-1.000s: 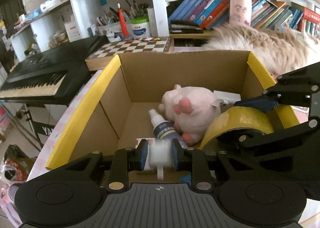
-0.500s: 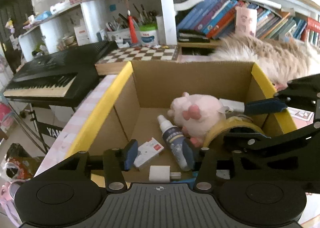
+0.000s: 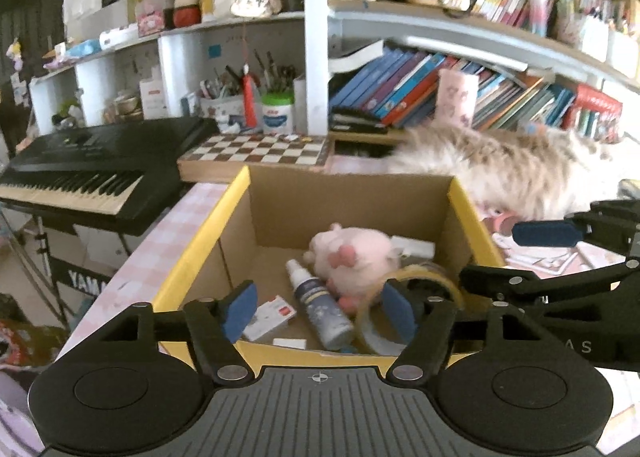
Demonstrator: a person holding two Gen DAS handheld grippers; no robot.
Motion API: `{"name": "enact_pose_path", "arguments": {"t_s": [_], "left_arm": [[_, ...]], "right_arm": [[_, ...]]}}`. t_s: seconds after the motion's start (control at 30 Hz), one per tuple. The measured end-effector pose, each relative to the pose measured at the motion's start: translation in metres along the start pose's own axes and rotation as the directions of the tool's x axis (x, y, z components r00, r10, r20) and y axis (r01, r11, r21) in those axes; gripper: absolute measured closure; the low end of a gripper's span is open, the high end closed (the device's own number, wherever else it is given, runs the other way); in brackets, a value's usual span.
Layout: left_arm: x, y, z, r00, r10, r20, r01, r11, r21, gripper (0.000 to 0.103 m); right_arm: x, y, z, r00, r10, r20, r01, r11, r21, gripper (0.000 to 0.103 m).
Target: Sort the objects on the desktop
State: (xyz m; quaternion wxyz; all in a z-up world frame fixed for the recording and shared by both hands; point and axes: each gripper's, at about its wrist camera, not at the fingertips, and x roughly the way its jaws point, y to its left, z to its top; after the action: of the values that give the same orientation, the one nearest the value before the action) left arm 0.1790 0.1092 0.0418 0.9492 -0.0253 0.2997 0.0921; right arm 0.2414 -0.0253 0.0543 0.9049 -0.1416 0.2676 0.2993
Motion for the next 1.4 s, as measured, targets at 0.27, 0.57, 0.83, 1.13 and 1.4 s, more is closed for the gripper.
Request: {"name": "enact_pose_path", "arguments": {"t_s": [0.27,0.57,0.83,1.13,1.4], "left_arm": [[-0.024,-0.006,-0.013,0.998,-0.055,0.025,0.054,0.998,0.024,0.028],[-0.05,-0.009,-0.039,0.996,-0.089,0.0,0.089,0.993,0.08,0.027],[-0.072,-0.013,-0.066,0.994,-0.103,-0.027,0.105,0.987,0.118,0.027],[-0.097,-0.012,-0.093,0.993,-0.109,-0.035,0.112,0.989,0.096,0.023],[-0.103,-0.014,-0.109,0.996,-0.068,-0.059,0.075,0.99,0.118,0.017]], "right_arm": [[-0.034,-0.006,-0.022,0.991,-0.137,0.008,0.135,0.984,0.116,0.046],[-0.072,0.005,-0.058,0.967,-0.253,-0.027,0.252,0.937,0.242,0.045],[-0.1,0.029,-0.089,0.953,-0.298,-0.064,0.303,0.905,0.3,0.044],[-0.121,0.056,-0.117,0.945,-0.302,-0.128,0.328,0.868,0.373,0.044],[-0.132,0.07,-0.133,0.924,-0.348,-0.16,0.383,0.839,0.386,0.037]]}}
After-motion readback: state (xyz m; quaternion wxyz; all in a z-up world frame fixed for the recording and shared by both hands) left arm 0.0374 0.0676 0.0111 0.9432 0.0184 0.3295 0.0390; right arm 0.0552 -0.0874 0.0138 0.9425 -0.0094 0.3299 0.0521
